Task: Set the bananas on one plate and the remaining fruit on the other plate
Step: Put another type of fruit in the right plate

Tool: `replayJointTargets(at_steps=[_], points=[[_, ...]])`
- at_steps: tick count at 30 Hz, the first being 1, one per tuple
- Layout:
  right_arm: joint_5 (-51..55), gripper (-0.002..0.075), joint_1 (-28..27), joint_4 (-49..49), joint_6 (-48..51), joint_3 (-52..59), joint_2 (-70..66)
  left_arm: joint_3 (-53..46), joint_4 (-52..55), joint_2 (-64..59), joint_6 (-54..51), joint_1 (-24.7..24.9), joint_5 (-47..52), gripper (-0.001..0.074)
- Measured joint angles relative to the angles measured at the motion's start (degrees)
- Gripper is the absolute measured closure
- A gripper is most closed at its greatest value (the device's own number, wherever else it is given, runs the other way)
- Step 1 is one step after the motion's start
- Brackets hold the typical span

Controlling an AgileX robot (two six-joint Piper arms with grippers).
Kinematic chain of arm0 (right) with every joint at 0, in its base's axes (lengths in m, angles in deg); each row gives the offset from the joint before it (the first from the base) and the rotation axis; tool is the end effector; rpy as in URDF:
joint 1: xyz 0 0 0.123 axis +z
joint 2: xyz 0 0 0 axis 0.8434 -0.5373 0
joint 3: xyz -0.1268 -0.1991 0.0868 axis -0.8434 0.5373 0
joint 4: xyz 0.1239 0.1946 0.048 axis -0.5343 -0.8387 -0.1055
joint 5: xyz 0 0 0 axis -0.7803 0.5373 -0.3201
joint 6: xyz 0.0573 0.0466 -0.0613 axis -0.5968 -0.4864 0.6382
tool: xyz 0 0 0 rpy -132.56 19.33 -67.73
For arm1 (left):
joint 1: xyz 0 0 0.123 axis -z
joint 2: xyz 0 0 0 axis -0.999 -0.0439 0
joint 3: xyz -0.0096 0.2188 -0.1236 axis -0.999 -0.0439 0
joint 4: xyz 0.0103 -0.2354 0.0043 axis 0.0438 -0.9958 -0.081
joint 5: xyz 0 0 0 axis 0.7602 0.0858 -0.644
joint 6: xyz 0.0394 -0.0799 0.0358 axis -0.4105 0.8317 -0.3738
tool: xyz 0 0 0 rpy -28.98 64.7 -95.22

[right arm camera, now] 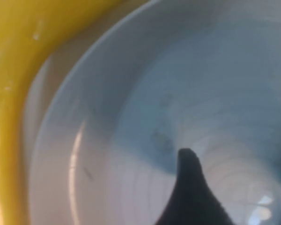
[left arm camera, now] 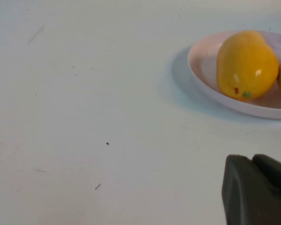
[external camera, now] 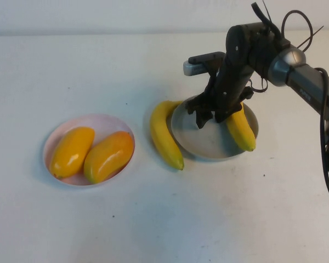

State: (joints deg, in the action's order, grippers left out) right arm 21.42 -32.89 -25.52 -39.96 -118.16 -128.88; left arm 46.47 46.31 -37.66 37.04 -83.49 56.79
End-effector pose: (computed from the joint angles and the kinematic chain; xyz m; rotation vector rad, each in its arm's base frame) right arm 0.4287 0.2080 0.1645 -0.5819 2.8386 0.2466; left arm 0.0750 -0.0015 0.1709 0.0332 1.8703 -0.0158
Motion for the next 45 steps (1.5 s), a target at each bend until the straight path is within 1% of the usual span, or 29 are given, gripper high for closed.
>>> replayJointTargets(at_steps=[5, 12, 17, 26, 45], points=[[0.3, 0.0335, 1.5, -2.5, 0.0, 0.0, 1.5, 0.0, 0.0, 0.0, 0.0, 0.0, 0.0, 0.0737], [0.5, 0.0336, 8.0, -5.4, 0.0, -0.7, 4.7, 0.0, 0.0, 0.0, 0.0, 0.0, 0.0, 0.0737], [0.6, 0.0335, 10.0, -5.6, 0.0, -0.7, 4.1, 0.0, 0.0, 0.0, 0.0, 0.0, 0.0, 0.0737], [0.6, 0.0335, 10.3, -2.5, 0.0, -0.7, 3.5, 0.0, 0.0, 0.0, 0.0, 0.0, 0.0, 0.0737], [0.6, 0.0335, 11.0, -4.4, 0.0, -0.7, 1.4, 0.0, 0.0, 0.0, 0.0, 0.0, 0.0, 0.0737]])
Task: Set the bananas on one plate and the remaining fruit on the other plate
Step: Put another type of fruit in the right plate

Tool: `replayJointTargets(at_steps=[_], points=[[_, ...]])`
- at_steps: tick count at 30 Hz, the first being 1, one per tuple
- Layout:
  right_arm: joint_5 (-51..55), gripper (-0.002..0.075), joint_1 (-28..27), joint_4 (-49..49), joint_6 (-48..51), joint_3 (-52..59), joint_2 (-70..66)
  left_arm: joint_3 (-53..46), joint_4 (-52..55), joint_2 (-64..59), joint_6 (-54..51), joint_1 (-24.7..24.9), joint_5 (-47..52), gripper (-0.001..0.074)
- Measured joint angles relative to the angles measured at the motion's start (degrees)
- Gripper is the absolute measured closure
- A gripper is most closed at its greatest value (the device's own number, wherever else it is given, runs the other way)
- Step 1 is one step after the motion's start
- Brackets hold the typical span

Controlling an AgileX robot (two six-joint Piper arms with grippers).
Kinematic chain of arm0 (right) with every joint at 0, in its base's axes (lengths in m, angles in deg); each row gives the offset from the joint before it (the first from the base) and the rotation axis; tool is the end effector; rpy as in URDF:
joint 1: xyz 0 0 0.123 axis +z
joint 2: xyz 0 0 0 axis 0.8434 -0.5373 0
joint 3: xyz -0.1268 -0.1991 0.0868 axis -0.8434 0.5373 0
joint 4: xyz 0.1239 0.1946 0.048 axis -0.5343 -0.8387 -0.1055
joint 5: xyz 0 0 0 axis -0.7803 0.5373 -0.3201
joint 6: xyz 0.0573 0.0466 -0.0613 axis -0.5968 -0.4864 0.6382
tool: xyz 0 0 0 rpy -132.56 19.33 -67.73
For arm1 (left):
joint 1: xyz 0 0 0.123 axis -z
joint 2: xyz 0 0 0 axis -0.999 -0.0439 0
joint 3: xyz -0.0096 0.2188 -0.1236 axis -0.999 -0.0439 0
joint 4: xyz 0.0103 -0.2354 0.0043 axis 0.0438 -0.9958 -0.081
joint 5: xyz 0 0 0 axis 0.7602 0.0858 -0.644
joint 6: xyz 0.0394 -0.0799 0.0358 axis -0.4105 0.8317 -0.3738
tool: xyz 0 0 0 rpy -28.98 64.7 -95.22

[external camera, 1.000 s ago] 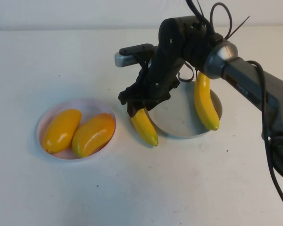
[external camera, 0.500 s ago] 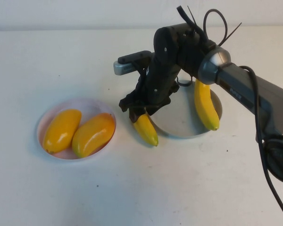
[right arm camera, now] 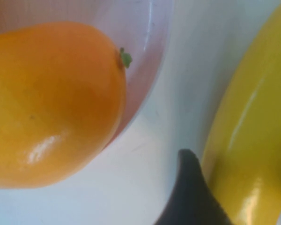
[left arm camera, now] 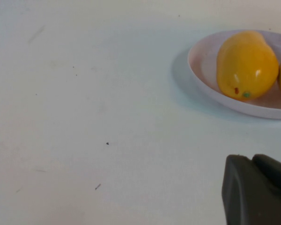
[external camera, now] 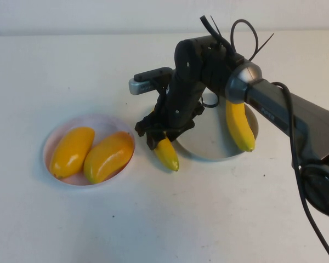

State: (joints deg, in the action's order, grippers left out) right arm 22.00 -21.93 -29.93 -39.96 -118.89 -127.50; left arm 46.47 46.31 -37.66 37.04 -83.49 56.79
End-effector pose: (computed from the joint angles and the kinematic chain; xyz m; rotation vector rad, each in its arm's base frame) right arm 0.3765 0.2908 0.1801 -0.8334 2.7747 0.3971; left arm 0.0750 -0.0015 0.1709 0.0332 1.8703 -0.0158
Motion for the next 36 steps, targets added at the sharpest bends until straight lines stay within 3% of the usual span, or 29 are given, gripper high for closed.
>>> replayJointTargets(at_steps=[11, 20, 31, 36], points=[[0.0, 0.0287, 0.0, -0.9, 0.0, 0.0, -1.7, 0.0, 0.0, 0.0, 0.0, 0.0, 0.0, 0.0737], [0.0, 0.0402, 0.3, -0.5, -0.5, 0.0, -1.7, 0.0, 0.0, 0.0, 0.0, 0.0, 0.0, 0.0737], [0.1, 0.0408, 0.4, 3.7, -3.3, 0.1, 7.1, 0.0, 0.0, 0.0, 0.0, 0.0, 0.0, 0.0737], [0.1, 0.0408, -4.0, 5.9, -7.2, 2.5, 10.4, 0.0, 0.0, 0.0, 0.0, 0.0, 0.0, 0.0737]])
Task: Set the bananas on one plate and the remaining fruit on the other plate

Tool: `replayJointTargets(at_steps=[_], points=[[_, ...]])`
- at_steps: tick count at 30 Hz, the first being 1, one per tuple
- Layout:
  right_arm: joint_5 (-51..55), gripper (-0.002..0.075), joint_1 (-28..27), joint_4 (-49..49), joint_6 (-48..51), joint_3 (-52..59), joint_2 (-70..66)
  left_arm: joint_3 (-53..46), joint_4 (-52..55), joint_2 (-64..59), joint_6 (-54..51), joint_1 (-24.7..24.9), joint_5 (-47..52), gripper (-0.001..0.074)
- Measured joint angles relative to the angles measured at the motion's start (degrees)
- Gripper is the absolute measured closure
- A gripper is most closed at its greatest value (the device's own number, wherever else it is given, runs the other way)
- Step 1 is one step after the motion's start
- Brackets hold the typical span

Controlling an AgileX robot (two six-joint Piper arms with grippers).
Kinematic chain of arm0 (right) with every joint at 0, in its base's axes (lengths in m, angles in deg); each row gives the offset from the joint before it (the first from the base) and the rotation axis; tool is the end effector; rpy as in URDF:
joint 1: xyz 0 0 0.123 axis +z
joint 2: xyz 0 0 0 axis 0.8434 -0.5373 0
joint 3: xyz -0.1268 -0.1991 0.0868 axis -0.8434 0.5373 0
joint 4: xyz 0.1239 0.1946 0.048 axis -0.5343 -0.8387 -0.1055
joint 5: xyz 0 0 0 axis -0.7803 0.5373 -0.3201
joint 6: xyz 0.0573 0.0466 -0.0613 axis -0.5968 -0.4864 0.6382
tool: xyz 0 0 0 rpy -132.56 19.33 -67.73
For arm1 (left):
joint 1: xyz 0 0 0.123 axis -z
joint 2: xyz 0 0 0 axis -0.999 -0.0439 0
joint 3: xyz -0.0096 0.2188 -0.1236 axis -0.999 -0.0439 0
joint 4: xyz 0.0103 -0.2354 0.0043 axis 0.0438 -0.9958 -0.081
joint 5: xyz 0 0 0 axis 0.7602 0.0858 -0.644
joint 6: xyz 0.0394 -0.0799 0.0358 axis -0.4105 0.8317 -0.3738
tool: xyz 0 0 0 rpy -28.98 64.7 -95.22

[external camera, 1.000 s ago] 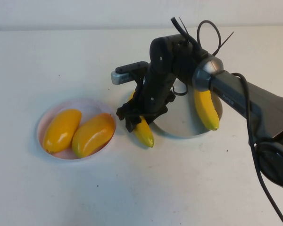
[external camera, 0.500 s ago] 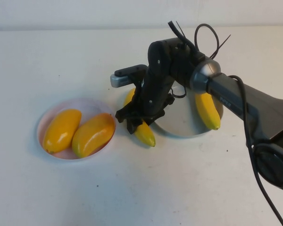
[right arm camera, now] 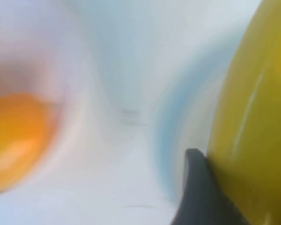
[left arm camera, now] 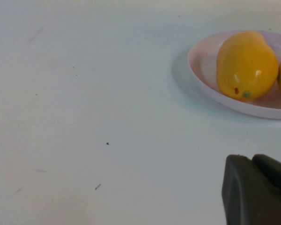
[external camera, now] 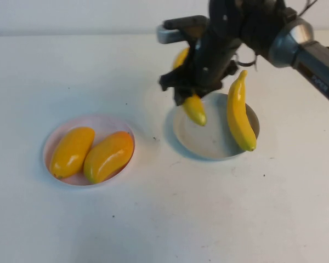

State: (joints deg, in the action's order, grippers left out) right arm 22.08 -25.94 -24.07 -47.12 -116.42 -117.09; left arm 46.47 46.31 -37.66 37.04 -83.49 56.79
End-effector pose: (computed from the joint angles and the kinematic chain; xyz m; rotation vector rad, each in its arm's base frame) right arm 0.3840 0.2457 0.2520 -0.5661 2.6915 0.3203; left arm 0.0750 -0.0015 0.1709 0.0332 1.8703 -0.0158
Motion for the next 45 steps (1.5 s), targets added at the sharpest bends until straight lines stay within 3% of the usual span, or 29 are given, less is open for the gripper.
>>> replayJointTargets(at_steps=[4, 12, 18, 24, 28, 37, 45], points=[[0.0, 0.0409, -2.6, 2.1, -1.1, 4.7, -0.2, 0.0, 0.0, 0.0, 0.0, 0.0, 0.0, 0.0737], [0.0, 0.0402, -2.8, 2.1, -1.4, 10.8, -0.5, 0.0, 0.0, 0.0, 0.0, 0.0, 0.0, 0.0737], [0.0, 0.029, -2.8, 2.7, -1.4, 10.9, -1.2, 0.0, 0.0, 0.0, 0.0, 0.0, 0.0, 0.0737], [0.0, 0.0273, -2.0, 2.8, -1.4, 11.2, 0.0, 0.0, 0.0, 0.0, 0.0, 0.0, 0.0, 0.0737], [-0.1, 0.0348, 0.0, 2.8, -1.4, 14.3, 6.2, 0.0, 0.0, 0.0, 0.0, 0.0, 0.0, 0.0737], [-0.1, 0.0699, 2.5, 3.5, -1.4, 36.2, 31.2, 0.0, 0.0, 0.0, 0.0, 0.0, 0.0, 0.0737], [0.1, 0.0738, 2.9, 4.2, -2.9, 56.2, 52.2, 0.0, 0.0, 0.0, 0.0, 0.0, 0.0, 0.0737]])
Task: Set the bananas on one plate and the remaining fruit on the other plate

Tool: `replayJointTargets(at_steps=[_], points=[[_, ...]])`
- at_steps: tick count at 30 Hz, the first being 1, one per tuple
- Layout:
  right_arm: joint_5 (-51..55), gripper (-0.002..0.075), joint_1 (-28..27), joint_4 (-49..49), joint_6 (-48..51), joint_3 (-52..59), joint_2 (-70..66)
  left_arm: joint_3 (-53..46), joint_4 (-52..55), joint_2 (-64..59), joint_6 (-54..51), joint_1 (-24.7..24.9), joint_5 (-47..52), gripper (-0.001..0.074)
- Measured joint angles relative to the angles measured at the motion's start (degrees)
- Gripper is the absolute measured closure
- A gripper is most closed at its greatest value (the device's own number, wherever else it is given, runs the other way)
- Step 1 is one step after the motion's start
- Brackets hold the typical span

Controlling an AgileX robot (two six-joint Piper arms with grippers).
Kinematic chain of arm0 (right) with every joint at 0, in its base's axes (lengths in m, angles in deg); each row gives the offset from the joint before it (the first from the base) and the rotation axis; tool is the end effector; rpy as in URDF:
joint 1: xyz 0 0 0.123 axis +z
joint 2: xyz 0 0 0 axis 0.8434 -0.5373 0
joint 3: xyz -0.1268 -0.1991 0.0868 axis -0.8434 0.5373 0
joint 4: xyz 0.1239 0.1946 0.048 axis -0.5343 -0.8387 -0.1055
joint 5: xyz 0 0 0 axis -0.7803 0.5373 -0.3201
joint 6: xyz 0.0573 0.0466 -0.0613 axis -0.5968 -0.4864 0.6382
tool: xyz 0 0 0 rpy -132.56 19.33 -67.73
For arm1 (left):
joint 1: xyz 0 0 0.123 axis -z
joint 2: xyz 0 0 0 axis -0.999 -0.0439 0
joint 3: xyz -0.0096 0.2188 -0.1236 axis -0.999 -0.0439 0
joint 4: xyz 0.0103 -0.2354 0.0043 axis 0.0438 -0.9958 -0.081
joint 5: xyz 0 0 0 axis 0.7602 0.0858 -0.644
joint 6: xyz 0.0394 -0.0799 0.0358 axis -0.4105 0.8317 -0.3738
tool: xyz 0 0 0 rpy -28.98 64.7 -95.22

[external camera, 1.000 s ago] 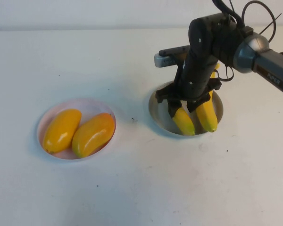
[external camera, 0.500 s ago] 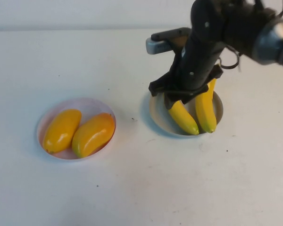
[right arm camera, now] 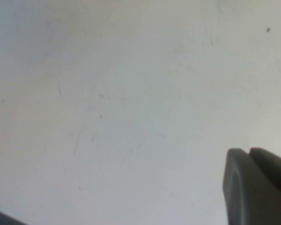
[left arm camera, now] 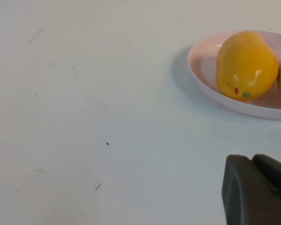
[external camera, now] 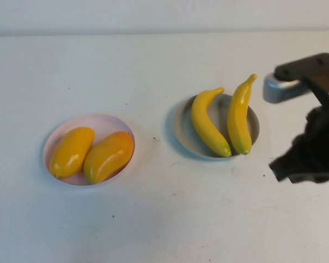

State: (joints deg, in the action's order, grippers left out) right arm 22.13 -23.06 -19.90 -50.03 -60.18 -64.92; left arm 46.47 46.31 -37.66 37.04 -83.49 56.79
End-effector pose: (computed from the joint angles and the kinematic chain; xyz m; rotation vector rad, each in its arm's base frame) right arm 0.2018 0.1405 0.3124 -0.5891 2.7483 0.2175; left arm 0.0750 -0.0015 0.1709 0.0332 1.8703 -0.0158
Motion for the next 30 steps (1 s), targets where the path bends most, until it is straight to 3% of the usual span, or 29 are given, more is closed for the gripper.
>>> replayJointTargets(at_steps=[6, 17, 21, 30], points=[[0.6, 0.074, 0.0, 0.0, 0.0, 10.3, 11.0, 0.0, 0.0, 0.0, 0.0, 0.0, 0.0, 0.0737], [-1.2, 0.0741, 0.0, 2.5, 0.0, 12.4, 17.4, 0.0, 0.0, 0.0, 0.0, 0.0, 0.0, 0.0737], [-14.3, 0.0741, -2.4, 3.3, 1.1, 19.9, 20.8, 0.0, 0.0, 0.0, 0.0, 0.0, 0.0, 0.0737], [-51.6, 0.0741, -20.9, 0.7, 8.0, 55.2, 43.5, 0.0, 0.0, 0.0, 0.0, 0.0, 0.0, 0.0737]])
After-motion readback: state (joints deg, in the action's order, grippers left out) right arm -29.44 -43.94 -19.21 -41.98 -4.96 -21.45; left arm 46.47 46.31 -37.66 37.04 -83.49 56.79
